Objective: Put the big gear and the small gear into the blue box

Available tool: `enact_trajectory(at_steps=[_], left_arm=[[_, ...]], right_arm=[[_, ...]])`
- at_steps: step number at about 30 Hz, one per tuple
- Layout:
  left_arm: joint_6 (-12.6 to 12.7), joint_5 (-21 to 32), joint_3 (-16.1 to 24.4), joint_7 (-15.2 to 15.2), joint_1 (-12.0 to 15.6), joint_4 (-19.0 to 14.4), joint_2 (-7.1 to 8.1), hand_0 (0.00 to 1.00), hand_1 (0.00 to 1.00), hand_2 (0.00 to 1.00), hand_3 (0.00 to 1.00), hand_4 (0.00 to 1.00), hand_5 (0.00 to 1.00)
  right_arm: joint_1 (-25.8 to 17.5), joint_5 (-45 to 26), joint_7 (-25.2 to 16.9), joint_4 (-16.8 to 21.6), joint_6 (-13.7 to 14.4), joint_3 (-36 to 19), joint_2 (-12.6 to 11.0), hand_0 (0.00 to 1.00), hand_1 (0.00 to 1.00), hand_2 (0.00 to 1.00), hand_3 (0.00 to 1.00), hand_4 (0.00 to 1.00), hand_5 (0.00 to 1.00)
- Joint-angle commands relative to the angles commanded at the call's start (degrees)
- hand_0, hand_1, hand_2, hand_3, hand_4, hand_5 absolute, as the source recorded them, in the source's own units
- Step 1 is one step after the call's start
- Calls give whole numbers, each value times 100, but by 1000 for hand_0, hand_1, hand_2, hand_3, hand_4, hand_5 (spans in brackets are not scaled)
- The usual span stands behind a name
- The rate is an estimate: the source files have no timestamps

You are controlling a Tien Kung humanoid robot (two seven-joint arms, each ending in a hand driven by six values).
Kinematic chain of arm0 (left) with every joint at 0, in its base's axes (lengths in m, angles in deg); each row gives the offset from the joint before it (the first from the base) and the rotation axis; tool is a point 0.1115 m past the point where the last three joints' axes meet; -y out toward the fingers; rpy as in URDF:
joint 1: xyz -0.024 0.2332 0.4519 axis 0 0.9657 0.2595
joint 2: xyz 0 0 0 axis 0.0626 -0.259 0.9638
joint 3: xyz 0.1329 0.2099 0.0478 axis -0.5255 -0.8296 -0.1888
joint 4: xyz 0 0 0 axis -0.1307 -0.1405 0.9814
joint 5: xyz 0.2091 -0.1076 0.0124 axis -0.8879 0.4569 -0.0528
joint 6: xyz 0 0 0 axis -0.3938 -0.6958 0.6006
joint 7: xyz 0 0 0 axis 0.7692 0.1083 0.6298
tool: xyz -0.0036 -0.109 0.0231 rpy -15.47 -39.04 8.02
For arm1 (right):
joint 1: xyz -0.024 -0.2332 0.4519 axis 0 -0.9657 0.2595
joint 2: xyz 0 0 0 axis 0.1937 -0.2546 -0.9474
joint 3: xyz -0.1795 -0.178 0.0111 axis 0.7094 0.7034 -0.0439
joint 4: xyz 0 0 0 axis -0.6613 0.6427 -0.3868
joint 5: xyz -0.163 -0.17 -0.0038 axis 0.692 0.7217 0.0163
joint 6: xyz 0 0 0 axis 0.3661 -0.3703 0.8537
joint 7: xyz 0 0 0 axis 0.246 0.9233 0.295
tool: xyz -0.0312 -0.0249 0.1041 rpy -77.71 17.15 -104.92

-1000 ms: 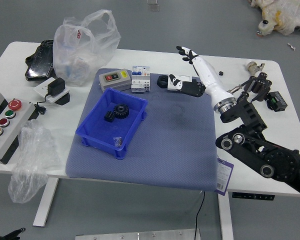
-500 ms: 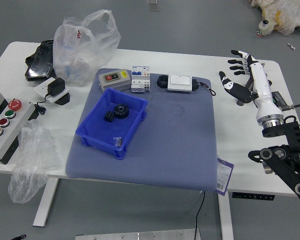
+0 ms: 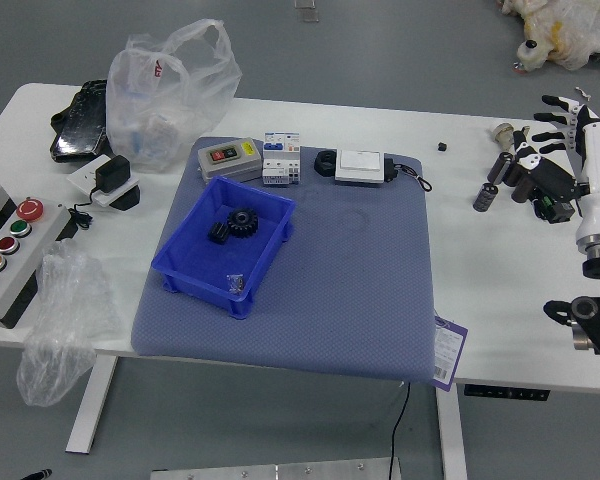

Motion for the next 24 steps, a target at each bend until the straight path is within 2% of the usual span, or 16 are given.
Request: enact_trajectory(at_steps=[8, 9, 14, 15, 20, 21, 24], left_arm=[[25, -42, 105, 75, 47, -22, -53, 665, 598, 621, 778, 745, 535], [27, -47, 113, 82, 55, -24, -59, 665, 598, 620, 779, 744, 532], [47, -38, 140, 115, 116, -38, -88, 665, 598, 620, 779, 744, 532], [49, -13, 125, 111, 133, -39, -86, 665, 598, 621, 779, 744, 530], [72, 106, 82, 99, 242, -47, 3, 665, 598, 621, 779, 744, 530], [82, 119, 93, 100, 262, -47, 26, 665, 598, 621, 779, 743, 528], [83, 159, 99, 90, 306, -46, 88, 665, 598, 621, 779, 743, 528]], right_arm=[[3, 192, 132, -33, -76, 7, 11, 417, 406, 574, 731, 728, 238], [8, 201, 127, -41, -85, 15, 9, 430, 475, 582, 694, 751, 261], [61, 217, 113, -79, -171, 48, -11, 430, 475, 582, 694, 751, 261], [90, 194, 112, -96, -185, 71, -16, 445, 515, 597, 697, 754, 264], [468, -159, 115, -383, -274, 394, -41, 445, 515, 597, 697, 754, 264], [581, -242, 139, -454, -299, 501, -59, 503, 625, 660, 727, 756, 266], [849, -412, 213, -580, -379, 802, -98, 503, 625, 660, 727, 756, 266]])
